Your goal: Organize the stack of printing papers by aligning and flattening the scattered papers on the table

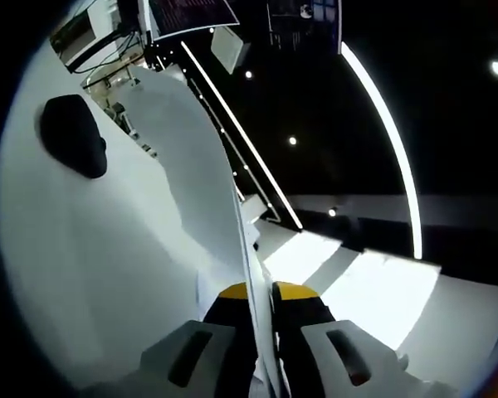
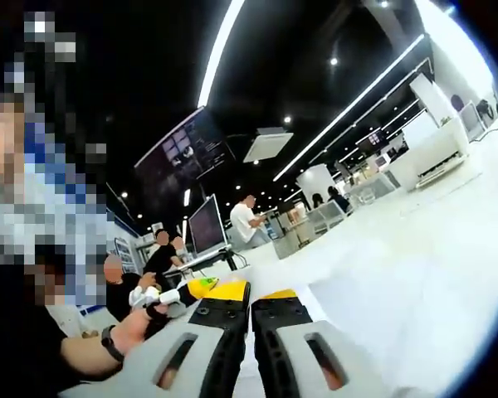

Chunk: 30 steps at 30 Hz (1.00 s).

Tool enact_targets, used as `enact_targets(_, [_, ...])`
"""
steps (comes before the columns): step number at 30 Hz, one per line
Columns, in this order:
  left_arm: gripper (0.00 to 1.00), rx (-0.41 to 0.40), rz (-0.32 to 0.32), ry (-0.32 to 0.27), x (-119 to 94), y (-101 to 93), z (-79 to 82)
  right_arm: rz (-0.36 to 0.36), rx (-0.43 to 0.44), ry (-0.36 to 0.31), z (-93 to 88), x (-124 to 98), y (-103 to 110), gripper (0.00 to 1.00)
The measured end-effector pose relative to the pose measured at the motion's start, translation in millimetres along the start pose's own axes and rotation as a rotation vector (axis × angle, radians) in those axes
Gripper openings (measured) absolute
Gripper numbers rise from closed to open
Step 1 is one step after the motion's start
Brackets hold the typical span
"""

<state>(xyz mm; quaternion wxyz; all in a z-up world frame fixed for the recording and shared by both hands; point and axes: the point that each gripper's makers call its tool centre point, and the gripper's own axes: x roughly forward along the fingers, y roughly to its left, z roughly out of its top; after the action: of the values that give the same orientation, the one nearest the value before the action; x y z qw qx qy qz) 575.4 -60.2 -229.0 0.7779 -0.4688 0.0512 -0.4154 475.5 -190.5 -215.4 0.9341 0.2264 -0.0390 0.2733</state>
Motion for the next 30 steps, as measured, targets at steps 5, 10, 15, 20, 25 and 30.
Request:
enact_targets(5, [0.1,-0.012,-0.007,0.0,-0.2,-1.2,0.2,-0.001,-0.003,-0.001,-0.5,0.8,-0.9,0.0])
enact_targets(10, [0.13,-0.017,-0.014,0.0,0.3,-2.5,0.5,-0.002,-0.015,0.003,-1.9,1.3,-0.6,0.0])
enact_targets(15, [0.15,-0.022,-0.018,0.003,0.9,-3.4,0.2,0.002,-0.018,0.003,-2.4,2.2,0.5,0.0])
enact_targets(20, [0.17,-0.02,-0.022,0.01,1.3,-4.8,-1.0,0.022,-0.029,0.012,-5.2,5.3,5.2,0.0])
enact_targets(25, [0.17,-0.022,-0.024,0.009,1.1,-5.5,-0.9,0.032,-0.025,0.022,-7.1,5.6,6.8,0.0])
enact_targets(30, [0.17,-0.023,-0.025,0.011,1.4,-5.3,-0.7,0.047,-0.015,0.047,-11.3,7.8,9.7,0.0])
